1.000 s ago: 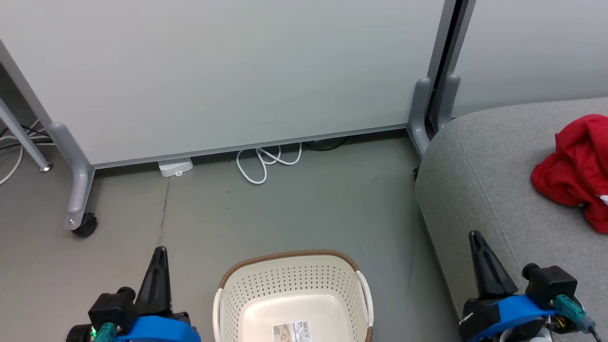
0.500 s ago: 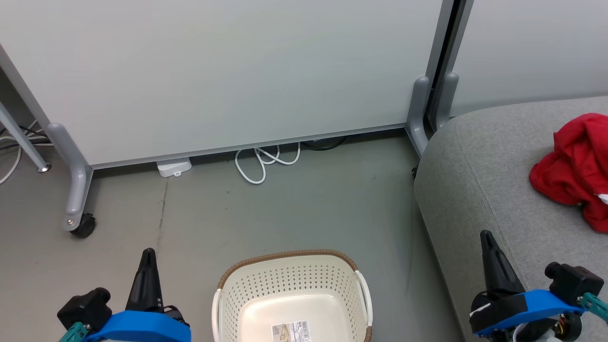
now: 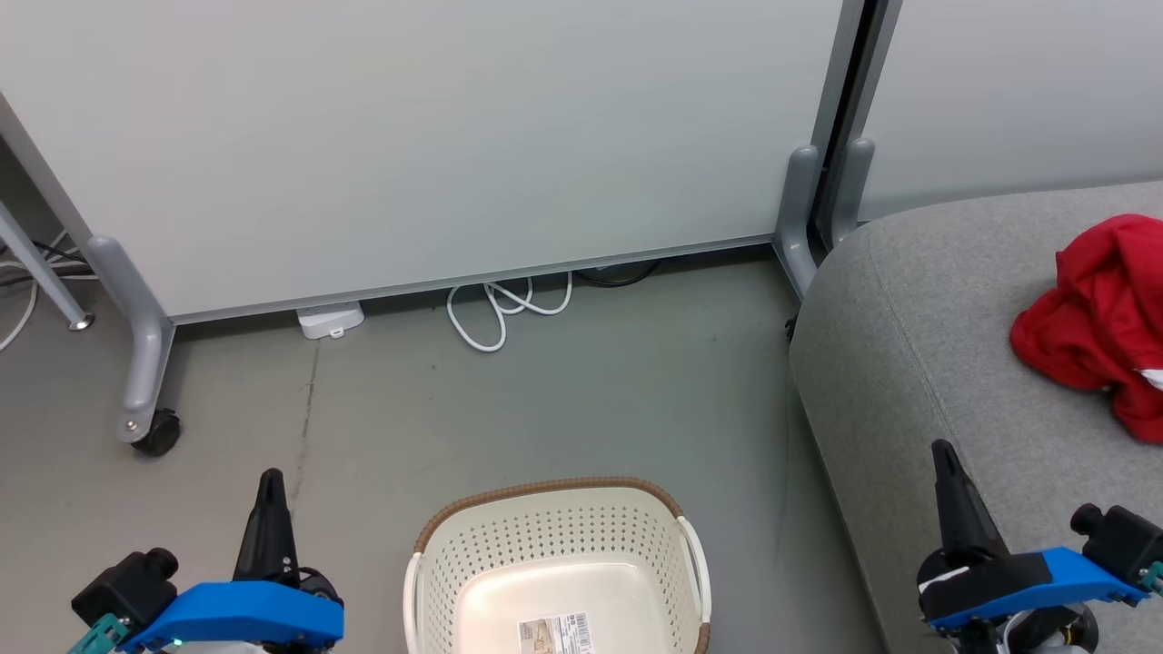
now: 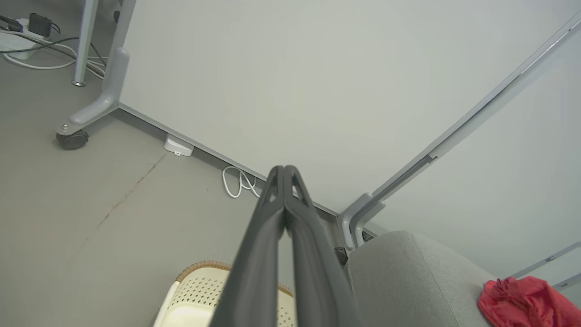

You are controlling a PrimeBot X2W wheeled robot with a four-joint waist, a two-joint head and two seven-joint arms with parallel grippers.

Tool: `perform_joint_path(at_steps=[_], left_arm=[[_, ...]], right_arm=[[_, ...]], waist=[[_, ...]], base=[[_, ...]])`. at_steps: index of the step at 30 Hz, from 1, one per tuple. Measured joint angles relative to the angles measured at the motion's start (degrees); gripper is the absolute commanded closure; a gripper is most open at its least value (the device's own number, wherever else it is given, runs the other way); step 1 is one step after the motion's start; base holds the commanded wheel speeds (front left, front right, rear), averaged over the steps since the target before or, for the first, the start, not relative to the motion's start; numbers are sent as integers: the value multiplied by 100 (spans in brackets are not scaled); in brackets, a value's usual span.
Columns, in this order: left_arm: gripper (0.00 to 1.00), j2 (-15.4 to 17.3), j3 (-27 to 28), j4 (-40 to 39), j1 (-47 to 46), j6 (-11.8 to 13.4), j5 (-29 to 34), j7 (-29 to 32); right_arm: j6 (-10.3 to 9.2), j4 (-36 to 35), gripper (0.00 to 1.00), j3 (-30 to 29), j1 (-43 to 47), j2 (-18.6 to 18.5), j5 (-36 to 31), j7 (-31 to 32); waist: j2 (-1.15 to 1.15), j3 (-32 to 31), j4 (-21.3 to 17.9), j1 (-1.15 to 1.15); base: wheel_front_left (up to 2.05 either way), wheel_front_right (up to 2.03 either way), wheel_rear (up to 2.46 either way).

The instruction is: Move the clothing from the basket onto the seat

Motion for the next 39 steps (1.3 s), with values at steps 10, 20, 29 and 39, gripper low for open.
perform_joint_path(at_steps=[10, 20, 29, 39], left_arm=[[100, 1, 78, -23, -74, -10, -809, 198], [100, 1, 124, -46, -127, -44, -1534, 377], [100, 2, 177, -68, -188, -48, -2123, 526], [100, 2, 240, -80, -222, -53, -2732, 681]], right_arm=[[0, -30, 100, -64, -12, 1, 805, 201], [-1, -58, 100, -120, -19, 1, 1525, 366], [-1, -79, 100, -163, -30, 1, 2107, 521], [-1, -104, 100, -208, -67, 1, 2725, 677]], waist=[[0, 4, -16, 0], [0, 8, -31, 0], [0, 12, -46, 0], [0, 17, -61, 0]], base=[[0, 0, 0], [0, 0, 0], [0, 0, 0], [0, 0, 0]])
